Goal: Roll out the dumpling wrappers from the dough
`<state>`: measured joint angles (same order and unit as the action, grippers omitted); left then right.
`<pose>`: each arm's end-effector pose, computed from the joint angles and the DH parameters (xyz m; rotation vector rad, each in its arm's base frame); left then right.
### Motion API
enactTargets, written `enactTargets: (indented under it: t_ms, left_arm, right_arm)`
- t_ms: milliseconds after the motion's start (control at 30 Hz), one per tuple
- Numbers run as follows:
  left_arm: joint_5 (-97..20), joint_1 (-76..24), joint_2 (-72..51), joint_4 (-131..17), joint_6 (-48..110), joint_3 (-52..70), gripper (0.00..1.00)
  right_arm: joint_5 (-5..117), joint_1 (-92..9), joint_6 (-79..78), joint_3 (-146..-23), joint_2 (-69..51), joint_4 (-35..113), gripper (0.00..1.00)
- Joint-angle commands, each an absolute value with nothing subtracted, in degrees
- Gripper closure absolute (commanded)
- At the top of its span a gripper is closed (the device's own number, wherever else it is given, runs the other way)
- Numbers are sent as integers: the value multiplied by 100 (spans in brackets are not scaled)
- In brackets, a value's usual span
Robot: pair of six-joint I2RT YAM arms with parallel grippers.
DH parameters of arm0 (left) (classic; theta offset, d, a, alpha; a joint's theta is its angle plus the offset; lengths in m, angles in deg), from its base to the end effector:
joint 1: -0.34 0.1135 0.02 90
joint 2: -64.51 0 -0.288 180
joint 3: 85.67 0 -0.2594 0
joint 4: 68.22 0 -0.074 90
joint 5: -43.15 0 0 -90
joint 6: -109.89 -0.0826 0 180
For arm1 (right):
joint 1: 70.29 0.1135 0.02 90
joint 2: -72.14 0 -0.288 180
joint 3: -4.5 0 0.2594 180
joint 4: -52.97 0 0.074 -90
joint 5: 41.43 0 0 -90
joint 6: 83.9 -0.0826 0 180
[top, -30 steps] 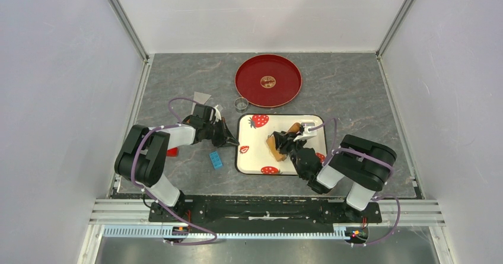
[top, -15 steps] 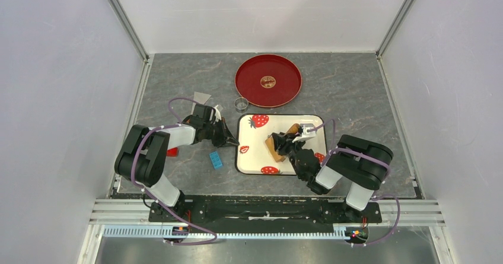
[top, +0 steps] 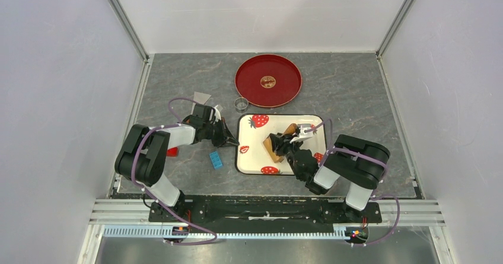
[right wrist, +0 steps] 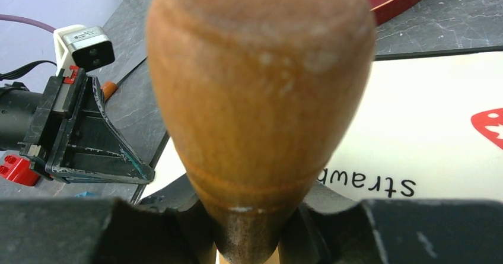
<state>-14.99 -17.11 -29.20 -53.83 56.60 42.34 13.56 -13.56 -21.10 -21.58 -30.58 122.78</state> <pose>0.2852 -0.1353 0.1086 -0.2179 2.6738 -1.0499 0.1954 0.2115 0.1252 0.0259 1.7023 0.5883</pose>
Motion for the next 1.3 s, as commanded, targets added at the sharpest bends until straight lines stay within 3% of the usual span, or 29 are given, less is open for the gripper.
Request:
enactTargets:
  t_ms: [0, 600, 967, 1267]
  left_arm:
    - [-2549, -1733, -3333, -4958, 5628, 4486, 98]
    - [-2532, -1728, -3358, -4975, 5637, 4485, 98]
    - [-2531, -1722, -3373, -4970, 5642, 4480, 98]
    - [-2514, -1706, -3394, -4966, 5620, 4467, 98]
  right_arm:
    - [2321, -991, -1745, -1745, -3906, 8303, 100]
    - [2314, -990, -1176, -2244, -3804, 7884, 100]
    - [2454, -973, -352, -3814, -2143, 6712, 100]
    - [2172, -1053, -388, -4331, -1204, 6793, 100]
